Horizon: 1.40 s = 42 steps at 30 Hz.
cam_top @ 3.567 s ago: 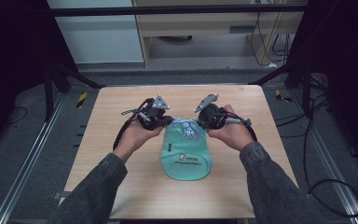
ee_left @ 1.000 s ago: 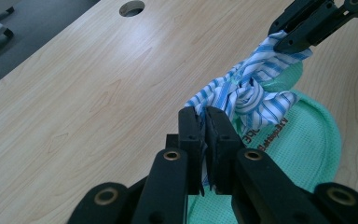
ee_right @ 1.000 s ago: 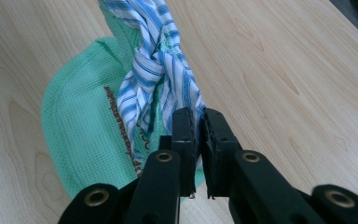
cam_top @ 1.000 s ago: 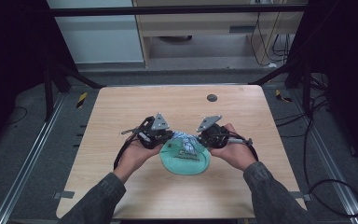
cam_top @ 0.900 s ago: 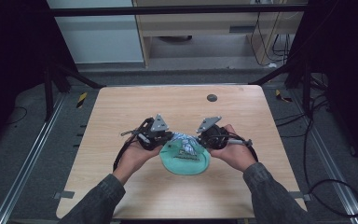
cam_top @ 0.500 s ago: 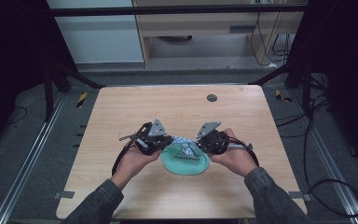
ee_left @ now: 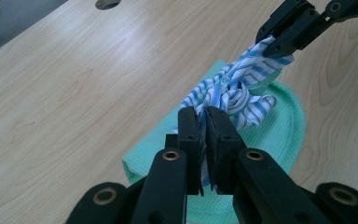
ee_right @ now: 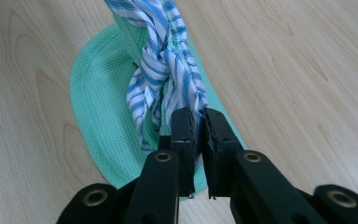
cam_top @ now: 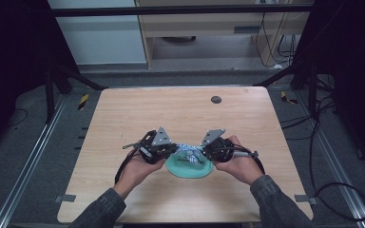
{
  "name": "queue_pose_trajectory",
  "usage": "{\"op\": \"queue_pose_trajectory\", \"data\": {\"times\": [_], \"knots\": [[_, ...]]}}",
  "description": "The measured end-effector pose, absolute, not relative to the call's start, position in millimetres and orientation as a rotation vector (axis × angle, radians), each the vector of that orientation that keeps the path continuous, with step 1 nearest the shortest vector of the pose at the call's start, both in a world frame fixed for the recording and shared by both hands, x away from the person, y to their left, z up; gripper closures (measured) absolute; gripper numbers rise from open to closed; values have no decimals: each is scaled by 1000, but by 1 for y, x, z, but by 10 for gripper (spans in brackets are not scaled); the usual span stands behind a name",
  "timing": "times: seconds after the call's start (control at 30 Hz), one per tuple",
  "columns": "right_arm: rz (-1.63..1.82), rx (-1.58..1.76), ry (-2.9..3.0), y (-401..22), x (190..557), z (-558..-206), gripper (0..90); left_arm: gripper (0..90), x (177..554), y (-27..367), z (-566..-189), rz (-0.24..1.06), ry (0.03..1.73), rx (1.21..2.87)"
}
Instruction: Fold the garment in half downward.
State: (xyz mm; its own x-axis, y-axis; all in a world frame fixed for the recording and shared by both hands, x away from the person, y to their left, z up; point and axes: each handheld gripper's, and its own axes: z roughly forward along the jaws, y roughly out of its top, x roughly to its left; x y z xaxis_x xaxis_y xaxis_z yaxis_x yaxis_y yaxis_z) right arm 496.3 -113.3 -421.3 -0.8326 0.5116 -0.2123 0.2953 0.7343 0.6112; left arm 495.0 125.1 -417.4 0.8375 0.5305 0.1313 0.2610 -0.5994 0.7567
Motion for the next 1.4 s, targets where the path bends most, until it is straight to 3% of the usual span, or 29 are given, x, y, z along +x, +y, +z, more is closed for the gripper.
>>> {"op": "queue_pose_trajectory", "data": {"times": [1.03, 1.4], "knots": [[794, 617, 2602, -116, 483, -437, 829, 861, 475, 123, -449, 419, 572, 2252], [802, 631, 2615, -117, 473, -440, 746, 862, 471, 124, -453, 408, 570, 2267]]}}
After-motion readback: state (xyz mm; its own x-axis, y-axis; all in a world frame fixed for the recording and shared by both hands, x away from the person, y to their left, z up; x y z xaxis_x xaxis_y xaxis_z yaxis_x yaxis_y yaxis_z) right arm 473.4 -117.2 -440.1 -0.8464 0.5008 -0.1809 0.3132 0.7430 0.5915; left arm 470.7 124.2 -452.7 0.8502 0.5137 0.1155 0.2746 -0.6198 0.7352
